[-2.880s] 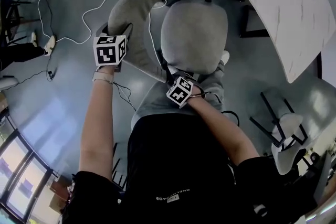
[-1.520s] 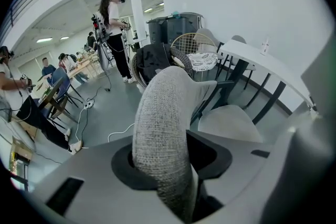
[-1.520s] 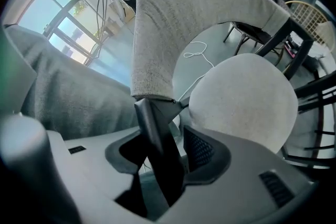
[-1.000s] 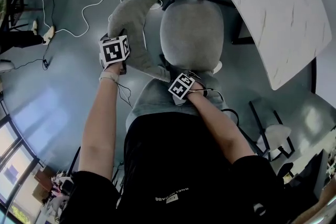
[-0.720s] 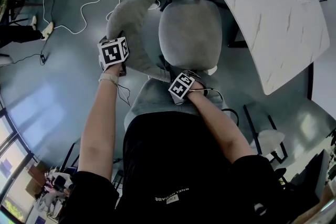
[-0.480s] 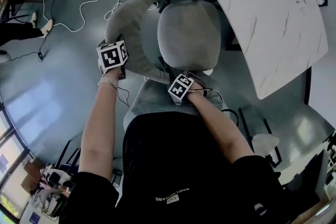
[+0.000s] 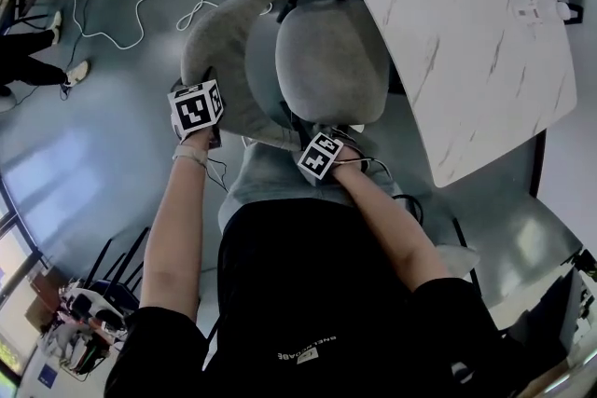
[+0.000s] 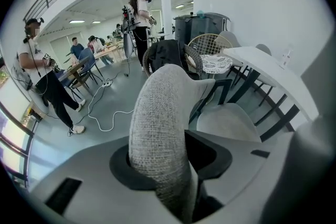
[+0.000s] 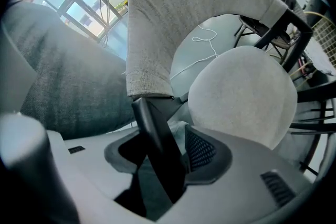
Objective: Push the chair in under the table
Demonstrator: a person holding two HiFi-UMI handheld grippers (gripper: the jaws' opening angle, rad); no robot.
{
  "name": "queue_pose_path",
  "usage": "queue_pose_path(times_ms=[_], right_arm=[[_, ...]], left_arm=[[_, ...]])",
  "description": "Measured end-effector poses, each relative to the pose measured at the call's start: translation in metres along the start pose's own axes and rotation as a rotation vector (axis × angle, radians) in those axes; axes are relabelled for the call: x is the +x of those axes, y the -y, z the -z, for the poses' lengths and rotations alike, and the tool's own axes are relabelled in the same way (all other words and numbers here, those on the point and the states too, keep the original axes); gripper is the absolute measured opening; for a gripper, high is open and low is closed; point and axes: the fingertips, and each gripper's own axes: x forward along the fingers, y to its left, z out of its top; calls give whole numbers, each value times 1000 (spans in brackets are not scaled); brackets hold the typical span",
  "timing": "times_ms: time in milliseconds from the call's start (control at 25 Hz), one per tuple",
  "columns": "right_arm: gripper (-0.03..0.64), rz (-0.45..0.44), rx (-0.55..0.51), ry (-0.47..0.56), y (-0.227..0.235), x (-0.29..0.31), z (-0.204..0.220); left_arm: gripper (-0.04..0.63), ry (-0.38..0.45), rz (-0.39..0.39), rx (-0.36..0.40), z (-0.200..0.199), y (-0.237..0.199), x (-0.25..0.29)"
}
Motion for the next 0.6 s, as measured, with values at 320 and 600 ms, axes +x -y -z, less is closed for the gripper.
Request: queue_pose_path(times_ms=[320,600], right_arm=[[210,-33,-41,-19,16,-10,33],[221,-53,-59,-48,31,-18,61]], left_arm=[[156,-4,-33,-43,9,26,-7],[156,-10,-69,-73,17,48,-13]])
